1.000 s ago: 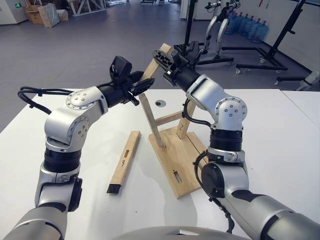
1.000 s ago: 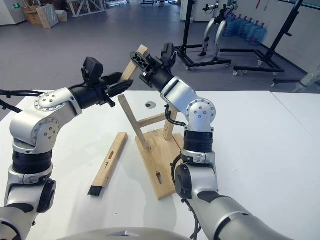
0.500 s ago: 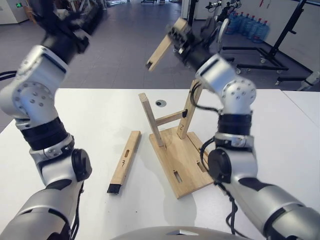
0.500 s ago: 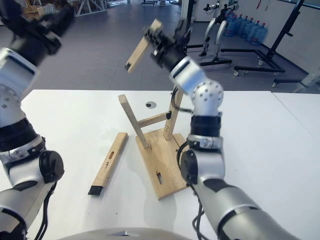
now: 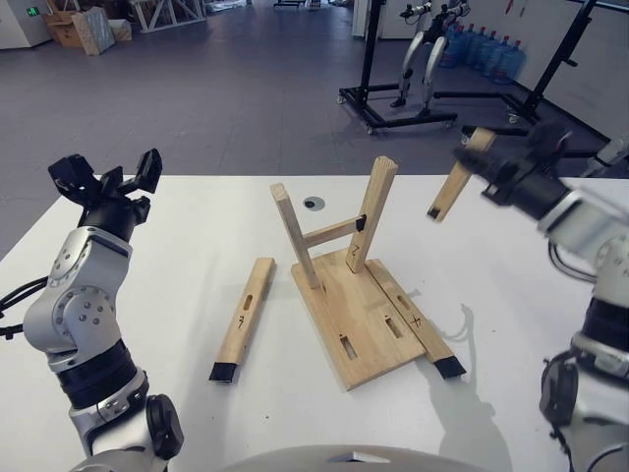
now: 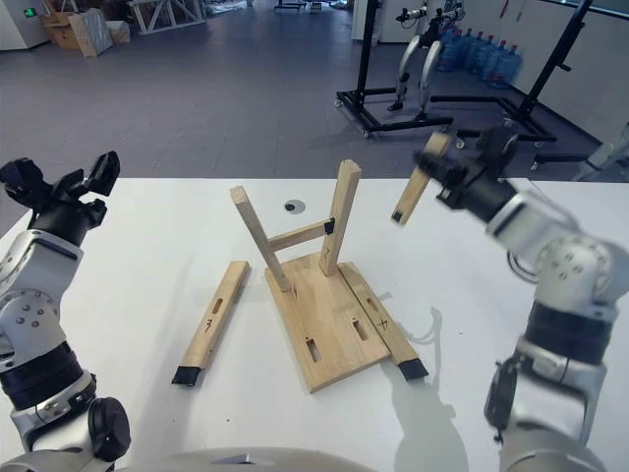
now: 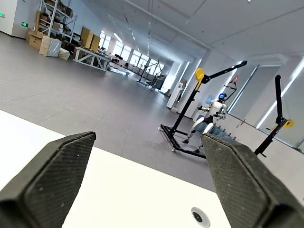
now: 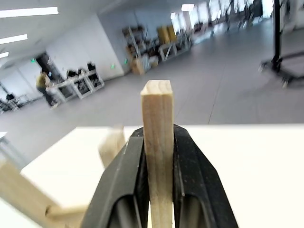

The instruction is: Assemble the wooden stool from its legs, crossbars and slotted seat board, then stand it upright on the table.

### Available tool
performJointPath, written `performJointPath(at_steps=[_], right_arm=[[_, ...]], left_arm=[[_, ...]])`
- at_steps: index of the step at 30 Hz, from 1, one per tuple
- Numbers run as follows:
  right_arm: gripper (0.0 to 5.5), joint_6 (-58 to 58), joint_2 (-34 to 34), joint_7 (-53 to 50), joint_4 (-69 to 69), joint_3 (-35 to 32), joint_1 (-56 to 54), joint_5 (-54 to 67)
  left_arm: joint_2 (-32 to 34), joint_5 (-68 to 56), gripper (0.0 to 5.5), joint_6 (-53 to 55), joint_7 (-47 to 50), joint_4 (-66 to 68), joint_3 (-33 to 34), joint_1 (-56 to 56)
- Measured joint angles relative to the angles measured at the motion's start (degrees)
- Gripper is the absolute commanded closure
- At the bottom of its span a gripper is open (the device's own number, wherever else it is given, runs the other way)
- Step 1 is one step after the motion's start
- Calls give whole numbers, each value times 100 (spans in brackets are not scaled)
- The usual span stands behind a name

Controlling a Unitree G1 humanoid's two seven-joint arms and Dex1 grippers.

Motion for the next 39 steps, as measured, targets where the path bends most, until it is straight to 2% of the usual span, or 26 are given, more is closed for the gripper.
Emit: performJointPath(at_steps=[5, 11, 18, 28, 39], right_arm=[[511, -37, 477, -206, -824, -35, 994, 130], [511, -299, 666, -217, -1308, 35, 1751, 125], [511, -1253, 767, 357, -933, 676, 1881, -743], [511, -1660, 577, 919, -518, 592, 2403, -1179], [511, -1906, 947, 844, -406, 806, 2237, -1278]], left_arm=[[33, 434, 143, -403, -295, 547, -680, -8], [30, 546, 143, -721, -390, 958, -729, -119], [8, 544, 143, -826, -462, 1116, -841, -274], [40, 551, 143, -839, -523, 1188, -869, -344], [41, 552, 143, -838, -562, 1196, -948, -347]])
